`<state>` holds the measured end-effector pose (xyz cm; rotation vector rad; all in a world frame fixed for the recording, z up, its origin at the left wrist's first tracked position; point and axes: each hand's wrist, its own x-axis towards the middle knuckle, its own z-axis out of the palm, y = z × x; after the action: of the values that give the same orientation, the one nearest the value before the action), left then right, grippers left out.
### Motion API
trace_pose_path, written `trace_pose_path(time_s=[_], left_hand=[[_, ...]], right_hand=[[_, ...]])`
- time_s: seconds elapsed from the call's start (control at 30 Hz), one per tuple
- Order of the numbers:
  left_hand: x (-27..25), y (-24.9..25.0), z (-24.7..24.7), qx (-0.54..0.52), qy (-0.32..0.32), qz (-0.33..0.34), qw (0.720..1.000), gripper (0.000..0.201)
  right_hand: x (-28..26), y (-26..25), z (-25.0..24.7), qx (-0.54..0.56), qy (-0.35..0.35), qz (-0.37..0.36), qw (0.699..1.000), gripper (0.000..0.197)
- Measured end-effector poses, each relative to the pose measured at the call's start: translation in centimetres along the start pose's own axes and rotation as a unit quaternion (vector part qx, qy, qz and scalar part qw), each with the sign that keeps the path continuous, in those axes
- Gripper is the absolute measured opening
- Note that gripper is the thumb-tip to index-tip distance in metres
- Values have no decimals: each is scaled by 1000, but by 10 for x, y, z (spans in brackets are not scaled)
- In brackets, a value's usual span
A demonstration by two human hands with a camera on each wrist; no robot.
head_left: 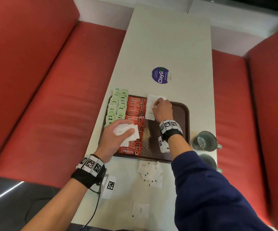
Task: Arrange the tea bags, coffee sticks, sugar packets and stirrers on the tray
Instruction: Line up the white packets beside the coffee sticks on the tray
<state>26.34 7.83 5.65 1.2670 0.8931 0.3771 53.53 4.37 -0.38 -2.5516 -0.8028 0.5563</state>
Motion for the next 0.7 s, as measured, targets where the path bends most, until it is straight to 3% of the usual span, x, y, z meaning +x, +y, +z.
trace_pose_path(time_s=[0.17,0.3,0.43,0.53,0.7], left_hand=[[-1,6,3,-11,24,24,999,34],[-1,8,6,-21,38,43,998,36],[-2,12,11,-28,38,77,996,36],[-4,12,15,-4,31,102,994,33],[-9,14,22,-16,19,85,996,26]], right_hand=[[-36,-24,-21,142,20,-41,989,9],[-92,-42,-44,247,-74,-55,965,33],[-135,-33,-49,317,-157,-37,934,21],[-148,-22,-45,371,-156,-42,914,12],[-158,-18,-58,411,-146,-20,900,17]])
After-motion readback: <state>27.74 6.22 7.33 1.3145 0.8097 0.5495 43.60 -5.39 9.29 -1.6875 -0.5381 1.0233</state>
